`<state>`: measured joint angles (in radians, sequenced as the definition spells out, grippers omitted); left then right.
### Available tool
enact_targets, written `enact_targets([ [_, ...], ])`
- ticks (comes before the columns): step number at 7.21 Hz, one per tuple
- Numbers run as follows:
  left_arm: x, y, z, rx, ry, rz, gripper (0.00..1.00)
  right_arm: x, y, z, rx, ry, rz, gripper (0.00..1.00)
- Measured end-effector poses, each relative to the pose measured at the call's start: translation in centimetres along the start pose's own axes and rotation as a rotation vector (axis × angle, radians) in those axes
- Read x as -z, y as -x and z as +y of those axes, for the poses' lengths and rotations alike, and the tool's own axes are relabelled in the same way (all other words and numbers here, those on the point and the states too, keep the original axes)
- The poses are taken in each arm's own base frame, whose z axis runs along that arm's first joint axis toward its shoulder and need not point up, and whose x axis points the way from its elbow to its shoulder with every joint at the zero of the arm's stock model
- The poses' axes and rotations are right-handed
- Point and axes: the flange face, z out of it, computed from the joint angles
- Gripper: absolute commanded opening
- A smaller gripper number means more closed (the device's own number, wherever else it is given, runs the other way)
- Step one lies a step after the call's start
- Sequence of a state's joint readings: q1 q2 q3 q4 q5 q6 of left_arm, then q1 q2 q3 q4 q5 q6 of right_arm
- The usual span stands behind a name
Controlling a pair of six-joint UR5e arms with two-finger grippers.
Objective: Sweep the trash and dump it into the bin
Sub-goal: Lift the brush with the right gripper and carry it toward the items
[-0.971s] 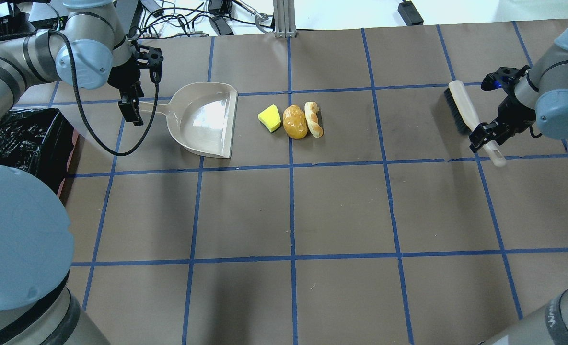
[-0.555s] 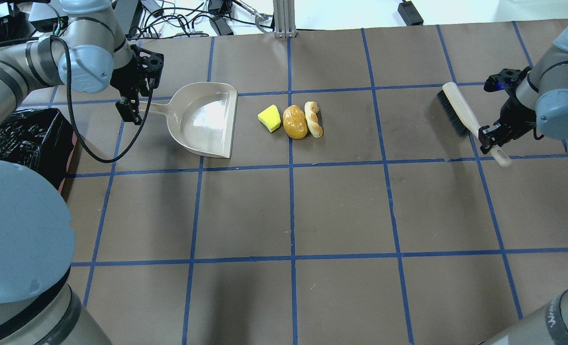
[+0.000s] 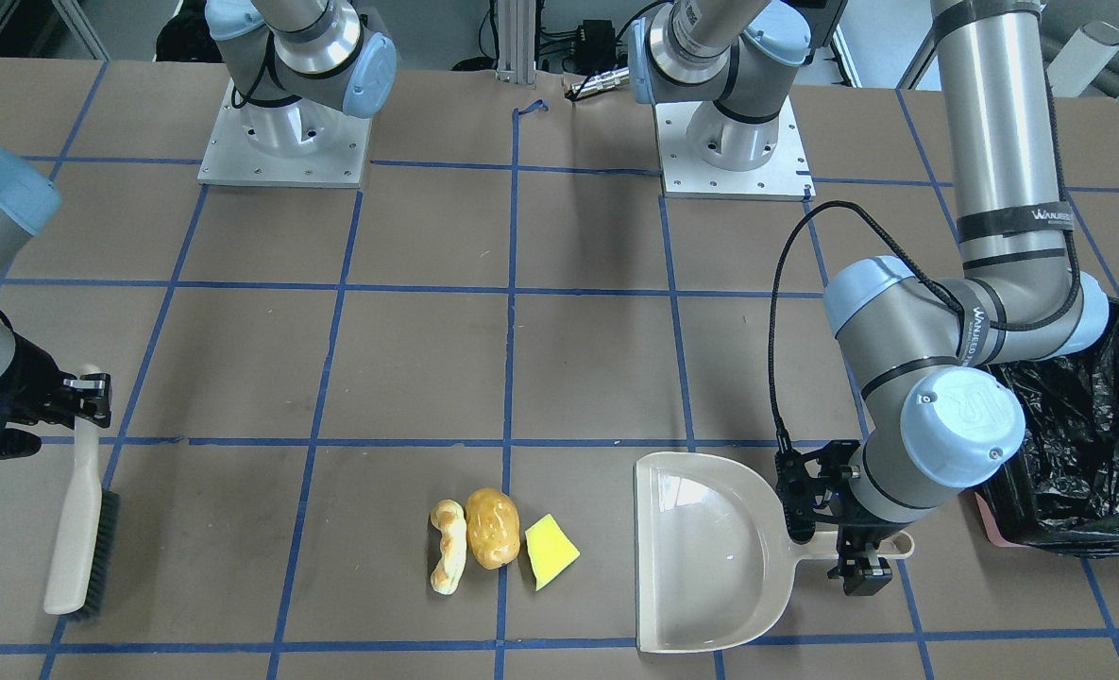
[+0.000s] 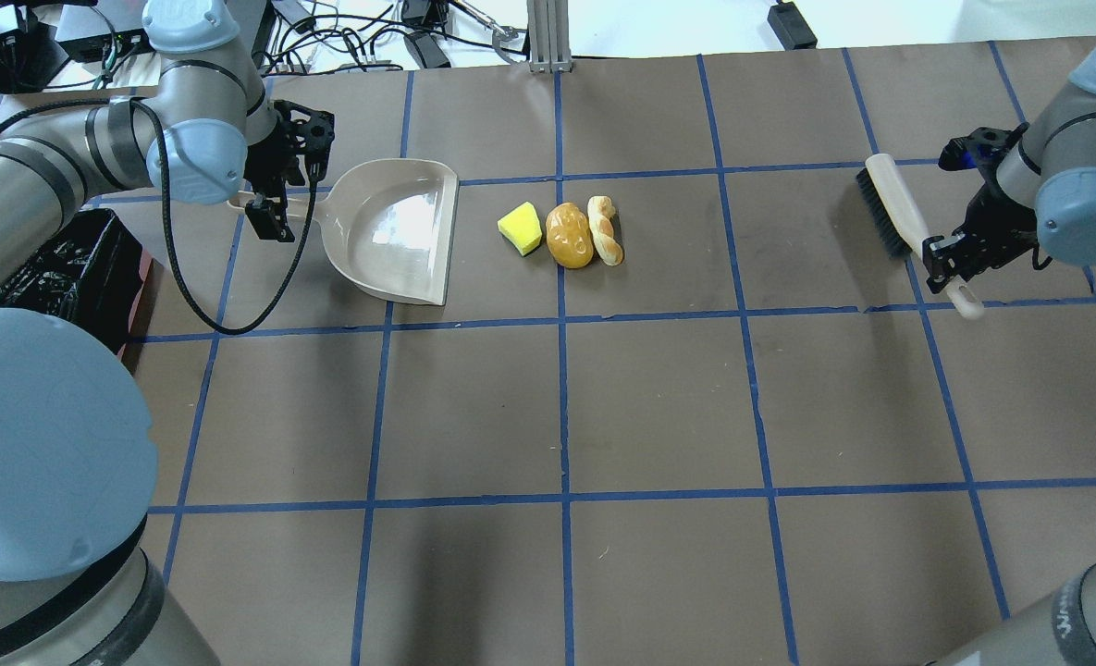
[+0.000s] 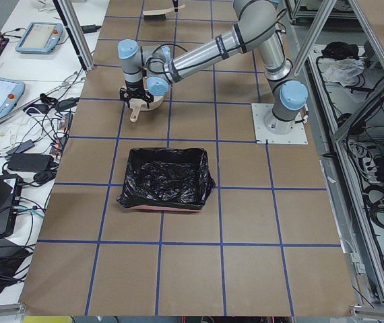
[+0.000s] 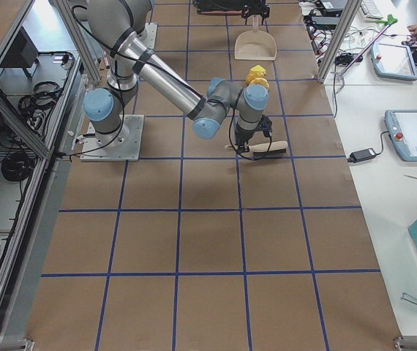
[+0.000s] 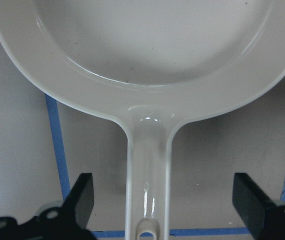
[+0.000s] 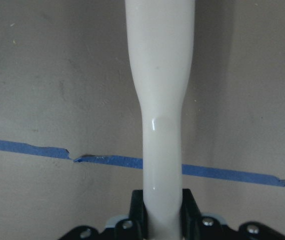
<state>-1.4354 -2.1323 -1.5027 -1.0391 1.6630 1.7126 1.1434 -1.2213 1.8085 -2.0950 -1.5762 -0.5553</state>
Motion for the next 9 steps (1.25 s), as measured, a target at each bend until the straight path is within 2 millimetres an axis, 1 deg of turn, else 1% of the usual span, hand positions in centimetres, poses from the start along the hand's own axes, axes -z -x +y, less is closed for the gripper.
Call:
enact_targets([
  [1,-0.1,-0.1,0.6,0.02,-0.001,-0.008,0.93,0.7,1.1,-0.1,-0.009,0.001,-0.004,0.0],
  [2,0.0,0.0,1.3,0.048,-0.004,-0.016,0.83,1.4,2.9,-0.1,-0.029,0.014,-0.014,0.0],
  [3,0.1,0.1,1.9,0.07,-0.019,-0.021,0.83,2.0,4.7,-0.2,-0.053,0.019,-0.017,0.0],
  [5,-0.3,0.4,2.8,0.101,-0.06,-0.031,0.69,3.0,8.5,-0.7,-0.072,0.005,-0.039,0.0],
  [6,-0.4,0.4,3.0,0.104,-0.067,-0.033,0.3,3.1,10.1,-1.0,-0.09,-0.006,-0.071,0.0],
  [7,-0.4,0.4,3.1,0.105,-0.068,-0.035,0.04,3.2,12.3,-1.3,-0.122,-0.006,-0.08,0.0],
  [8,-0.3,0.5,3.2,0.105,-0.068,-0.039,0.0,3.1,14.8,-1.5,-0.146,-0.001,-0.07,0.0],
  [9,-0.1,0.5,3.2,0.106,-0.068,-0.045,0.0,3.0,17.0,-1.6,-0.166,0.005,-0.055,0.0],
])
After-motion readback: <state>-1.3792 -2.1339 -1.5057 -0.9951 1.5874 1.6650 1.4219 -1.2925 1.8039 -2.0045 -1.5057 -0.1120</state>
